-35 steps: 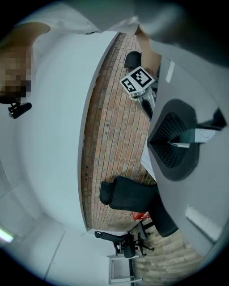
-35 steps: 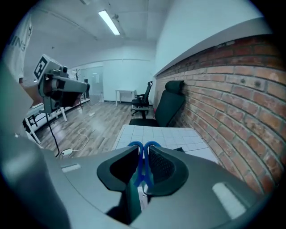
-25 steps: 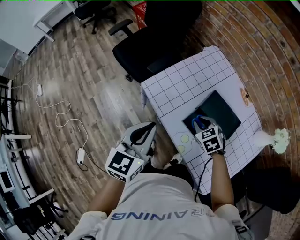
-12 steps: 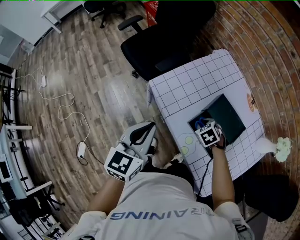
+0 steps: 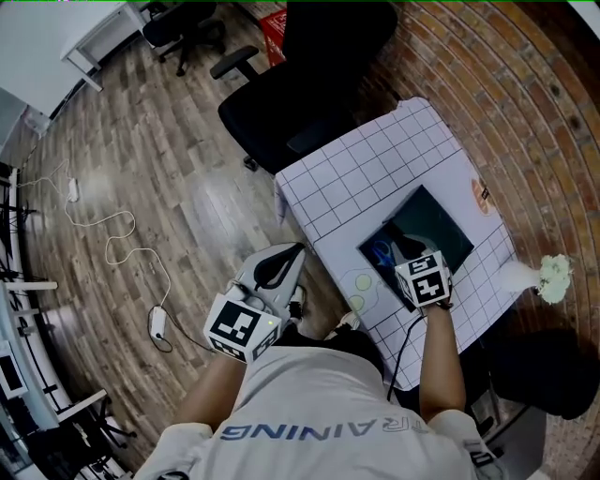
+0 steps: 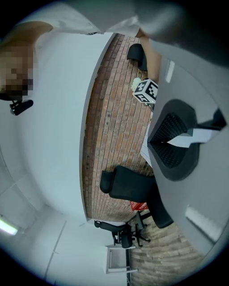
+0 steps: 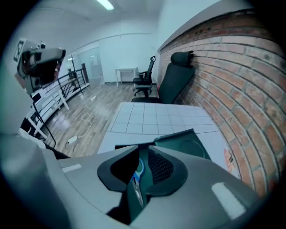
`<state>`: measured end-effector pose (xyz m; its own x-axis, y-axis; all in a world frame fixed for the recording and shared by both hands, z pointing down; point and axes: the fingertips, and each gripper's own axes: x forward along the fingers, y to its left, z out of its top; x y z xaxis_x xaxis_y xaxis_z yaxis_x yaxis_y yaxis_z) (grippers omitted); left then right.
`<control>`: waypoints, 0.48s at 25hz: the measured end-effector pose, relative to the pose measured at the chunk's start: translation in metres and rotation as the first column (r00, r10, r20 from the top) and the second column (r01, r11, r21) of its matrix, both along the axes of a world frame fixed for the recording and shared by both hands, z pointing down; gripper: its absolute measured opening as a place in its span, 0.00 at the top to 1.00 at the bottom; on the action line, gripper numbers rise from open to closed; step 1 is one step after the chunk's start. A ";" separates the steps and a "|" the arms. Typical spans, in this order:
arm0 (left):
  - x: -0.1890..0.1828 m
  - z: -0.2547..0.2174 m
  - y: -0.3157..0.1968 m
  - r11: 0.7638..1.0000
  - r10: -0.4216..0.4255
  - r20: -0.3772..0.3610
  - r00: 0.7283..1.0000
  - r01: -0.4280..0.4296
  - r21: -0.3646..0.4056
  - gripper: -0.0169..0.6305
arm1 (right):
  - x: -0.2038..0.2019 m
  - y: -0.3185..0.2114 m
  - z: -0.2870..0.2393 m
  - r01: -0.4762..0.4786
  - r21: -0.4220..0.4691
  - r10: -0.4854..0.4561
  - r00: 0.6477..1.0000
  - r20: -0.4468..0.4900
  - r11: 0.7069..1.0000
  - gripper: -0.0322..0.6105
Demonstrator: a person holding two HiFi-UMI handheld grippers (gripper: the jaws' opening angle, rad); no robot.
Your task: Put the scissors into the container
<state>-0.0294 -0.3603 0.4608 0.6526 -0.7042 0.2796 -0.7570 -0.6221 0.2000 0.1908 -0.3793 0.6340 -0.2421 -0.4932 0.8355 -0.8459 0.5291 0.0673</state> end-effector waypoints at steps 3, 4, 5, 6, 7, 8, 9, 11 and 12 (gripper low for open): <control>0.012 -0.011 -0.010 0.999 0.033 -0.009 0.999 -0.032 0.037 0.97 | 0.010 0.002 -0.051 -0.094 0.110 0.081 0.990 0.115 0.990 0.82; 0.017 -0.015 -0.014 0.998 0.047 -0.015 0.999 -0.046 0.048 0.97 | 0.014 0.004 -0.066 -0.120 0.146 0.100 0.986 0.136 0.982 0.82; 0.023 -0.018 -0.017 0.996 0.064 -0.023 0.998 -0.063 0.057 0.97 | 0.020 0.007 -0.081 -0.142 0.182 0.116 0.982 0.147 0.973 0.83; 0.030 -0.022 -0.019 0.994 0.084 -0.031 0.996 -0.081 0.067 0.97 | 0.026 0.010 -0.095 -0.163 0.219 0.131 0.979 0.154 0.962 0.84; 0.038 -0.027 -0.021 0.992 0.103 -0.039 0.994 -0.100 0.076 0.97 | 0.031 0.014 -0.109 -0.181 0.252 0.143 0.976 0.163 0.951 0.85; 0.045 -0.033 -0.021 0.990 0.119 -0.048 0.992 -0.115 0.085 0.97 | 0.036 0.019 -0.121 -0.197 0.280 0.153 0.973 0.172 0.940 0.86; 0.051 -0.039 -0.020 0.987 0.134 -0.058 0.989 -0.128 0.094 0.97 | 0.040 0.025 -0.134 -0.211 0.304 0.162 0.970 0.181 0.929 0.87; 0.062 -0.053 -0.018 0.981 0.165 -0.076 0.983 -0.156 0.115 0.97 | 0.048 0.038 -0.158 -0.243 0.348 0.186 0.964 0.191 0.905 0.90; 0.068 -0.060 -0.017 0.976 0.186 -0.083 0.979 -0.175 0.129 0.97 | 0.052 0.045 -0.169 -0.264 0.369 0.203 0.959 0.197 0.891 0.91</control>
